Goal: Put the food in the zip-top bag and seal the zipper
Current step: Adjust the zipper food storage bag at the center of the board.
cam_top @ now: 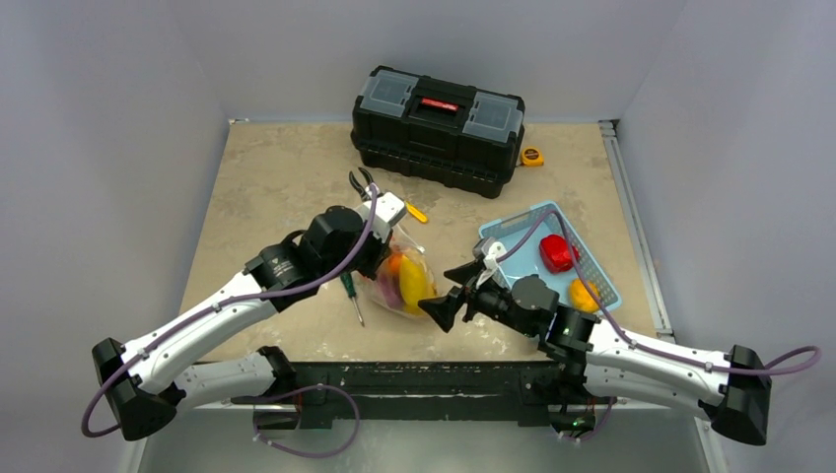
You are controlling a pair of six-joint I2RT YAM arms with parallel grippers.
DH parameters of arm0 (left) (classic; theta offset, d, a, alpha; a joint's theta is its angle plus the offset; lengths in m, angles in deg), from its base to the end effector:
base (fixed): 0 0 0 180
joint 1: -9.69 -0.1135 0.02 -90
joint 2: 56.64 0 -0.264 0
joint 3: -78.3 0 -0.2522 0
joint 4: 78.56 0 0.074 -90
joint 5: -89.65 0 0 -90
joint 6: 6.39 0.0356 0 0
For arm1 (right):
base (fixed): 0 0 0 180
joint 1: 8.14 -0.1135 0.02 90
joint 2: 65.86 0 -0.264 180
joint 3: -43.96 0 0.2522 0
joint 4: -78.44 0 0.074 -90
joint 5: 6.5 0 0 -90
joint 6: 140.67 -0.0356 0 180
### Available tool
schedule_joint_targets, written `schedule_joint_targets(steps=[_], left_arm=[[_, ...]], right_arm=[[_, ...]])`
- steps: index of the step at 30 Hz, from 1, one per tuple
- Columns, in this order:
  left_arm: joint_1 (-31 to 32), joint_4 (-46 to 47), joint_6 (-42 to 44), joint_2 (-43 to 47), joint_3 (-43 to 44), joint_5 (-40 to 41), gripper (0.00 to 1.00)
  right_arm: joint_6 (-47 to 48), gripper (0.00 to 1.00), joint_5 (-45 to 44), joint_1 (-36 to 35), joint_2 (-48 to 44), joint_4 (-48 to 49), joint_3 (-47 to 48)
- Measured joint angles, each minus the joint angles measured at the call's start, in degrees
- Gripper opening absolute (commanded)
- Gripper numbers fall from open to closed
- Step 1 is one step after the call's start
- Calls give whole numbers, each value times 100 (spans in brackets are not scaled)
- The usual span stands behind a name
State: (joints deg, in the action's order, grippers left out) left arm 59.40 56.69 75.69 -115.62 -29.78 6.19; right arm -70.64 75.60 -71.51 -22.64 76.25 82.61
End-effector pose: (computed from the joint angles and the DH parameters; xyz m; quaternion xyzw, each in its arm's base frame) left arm 0.1471 -0.1672 0.3386 0.2852 0.8249 -0.1903 0.4494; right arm 0.0884 0.1654 0.2613 -0.2332 0.7099 0.4021 0.5292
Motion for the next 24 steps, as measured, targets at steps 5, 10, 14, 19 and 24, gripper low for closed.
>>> schedule_joint_targets(steps=[5,10,14,19,24], left_arm=[[-59,0,-2,2,0,-146,0],[-59,-2,-22,9,0,-313,0],[-59,-2,-50,42,0,-411,0],[-59,116,-164,315,-131,-444,0],[-70,391,-323,752,-442,-463,0]], right_arm=[[210,83,404,245,249,542,37],[153,79,485,439,422,1248,37],[98,76,494,463,608,1705,37],[66,77,608,463,800,2017,11],[7,73,555,463,758,2236,-144]])
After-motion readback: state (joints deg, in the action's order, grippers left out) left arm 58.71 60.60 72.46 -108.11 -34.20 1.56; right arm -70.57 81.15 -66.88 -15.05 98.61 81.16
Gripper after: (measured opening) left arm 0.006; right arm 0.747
